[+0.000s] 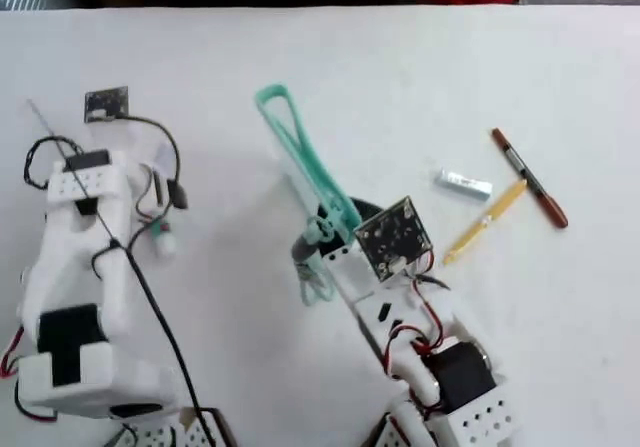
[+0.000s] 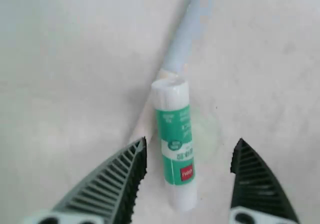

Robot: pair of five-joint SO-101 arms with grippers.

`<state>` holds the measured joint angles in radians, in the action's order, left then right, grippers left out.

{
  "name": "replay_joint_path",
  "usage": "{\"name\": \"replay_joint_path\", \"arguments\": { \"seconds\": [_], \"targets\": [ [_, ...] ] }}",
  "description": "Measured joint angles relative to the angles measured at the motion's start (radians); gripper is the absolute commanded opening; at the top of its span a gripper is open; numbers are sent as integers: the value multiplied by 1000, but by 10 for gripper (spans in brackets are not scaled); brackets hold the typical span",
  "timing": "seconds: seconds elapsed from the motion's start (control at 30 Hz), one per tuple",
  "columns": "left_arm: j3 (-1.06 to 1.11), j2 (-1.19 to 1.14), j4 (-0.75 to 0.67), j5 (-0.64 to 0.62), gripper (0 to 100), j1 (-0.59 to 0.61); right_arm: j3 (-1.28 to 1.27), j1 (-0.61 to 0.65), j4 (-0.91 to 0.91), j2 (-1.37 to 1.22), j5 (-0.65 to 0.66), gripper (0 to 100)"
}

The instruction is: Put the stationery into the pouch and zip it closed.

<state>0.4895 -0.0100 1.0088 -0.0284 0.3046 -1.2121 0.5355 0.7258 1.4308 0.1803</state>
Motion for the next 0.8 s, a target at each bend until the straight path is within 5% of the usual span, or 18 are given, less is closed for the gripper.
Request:
{"name": "replay_joint_path", "arguments": {
  "seconds": [0.23, 0.67, 0.8],
  "targets": [
    [-23, -114, -83, 2, 106, -2, -2, 0, 0, 2, 0, 19],
    [-32, -133, -127, 2, 29, -26, -2, 0, 0, 2, 0, 19],
    [-118, -137, -43, 5, 28, -26, -2, 0, 0, 2, 0, 19]
  ]
}}
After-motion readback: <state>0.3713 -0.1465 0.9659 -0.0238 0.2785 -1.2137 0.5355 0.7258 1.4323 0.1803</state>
